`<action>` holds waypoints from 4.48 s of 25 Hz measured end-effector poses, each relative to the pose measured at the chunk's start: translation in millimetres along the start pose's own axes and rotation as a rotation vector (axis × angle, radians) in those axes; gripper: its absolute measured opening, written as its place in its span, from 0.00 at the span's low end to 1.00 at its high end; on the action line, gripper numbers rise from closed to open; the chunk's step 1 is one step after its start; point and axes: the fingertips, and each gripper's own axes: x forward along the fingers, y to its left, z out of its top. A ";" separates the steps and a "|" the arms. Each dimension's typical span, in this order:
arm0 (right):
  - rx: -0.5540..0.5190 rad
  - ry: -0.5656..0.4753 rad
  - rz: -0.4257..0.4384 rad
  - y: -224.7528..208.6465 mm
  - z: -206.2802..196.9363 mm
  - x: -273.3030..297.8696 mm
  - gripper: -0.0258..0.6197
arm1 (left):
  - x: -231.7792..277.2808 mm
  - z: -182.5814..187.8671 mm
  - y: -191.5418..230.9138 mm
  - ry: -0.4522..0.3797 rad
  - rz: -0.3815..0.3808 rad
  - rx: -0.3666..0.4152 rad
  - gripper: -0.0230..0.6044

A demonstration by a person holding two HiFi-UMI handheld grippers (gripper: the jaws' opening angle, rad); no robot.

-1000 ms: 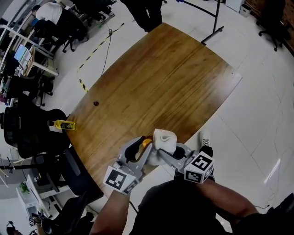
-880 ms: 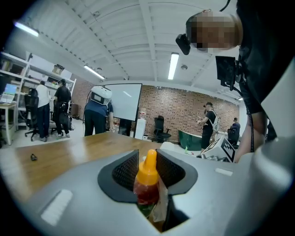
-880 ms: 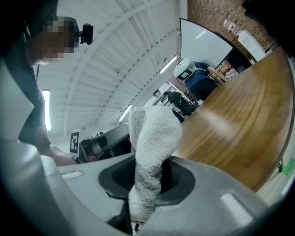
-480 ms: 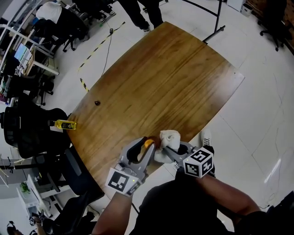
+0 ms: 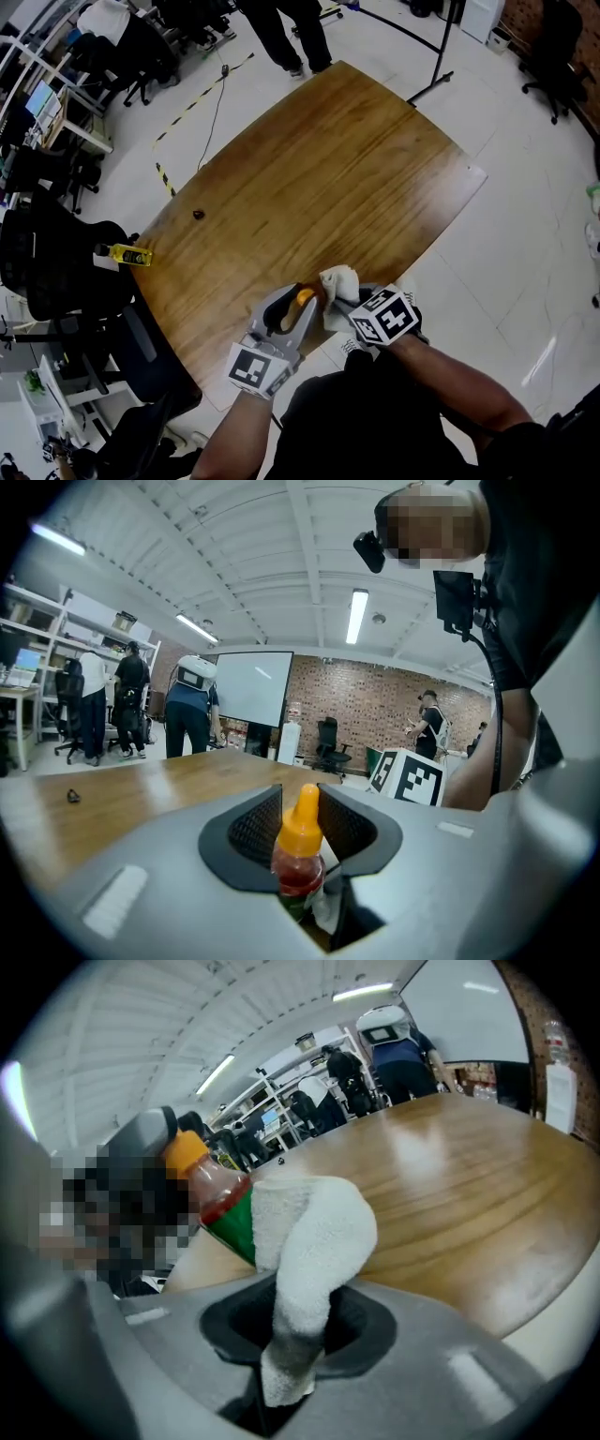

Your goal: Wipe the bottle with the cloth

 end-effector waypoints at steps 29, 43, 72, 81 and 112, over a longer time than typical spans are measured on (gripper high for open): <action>-0.078 0.071 0.514 10.9 82.7 -29.7 0.15 | 14.7 -19.6 -19.6 0.074 0.032 0.099 0.32; -0.612 0.231 0.158 -5.2 51.8 12.8 0.15 | 11.2 -22.0 -20.7 0.072 0.036 0.088 0.32; -0.383 0.754 0.863 77.2 70.4 42.4 0.15 | 14.0 -12.5 -23.9 0.003 0.024 0.115 0.32; -0.743 0.683 0.697 64.8 58.4 63.4 0.15 | 11.2 -17.8 -20.7 -0.003 0.014 0.123 0.32; -0.109 -0.349 0.095 14.6 104.4 -203.4 0.15 | -4.5 -50.0 -9.2 0.145 0.042 0.140 0.39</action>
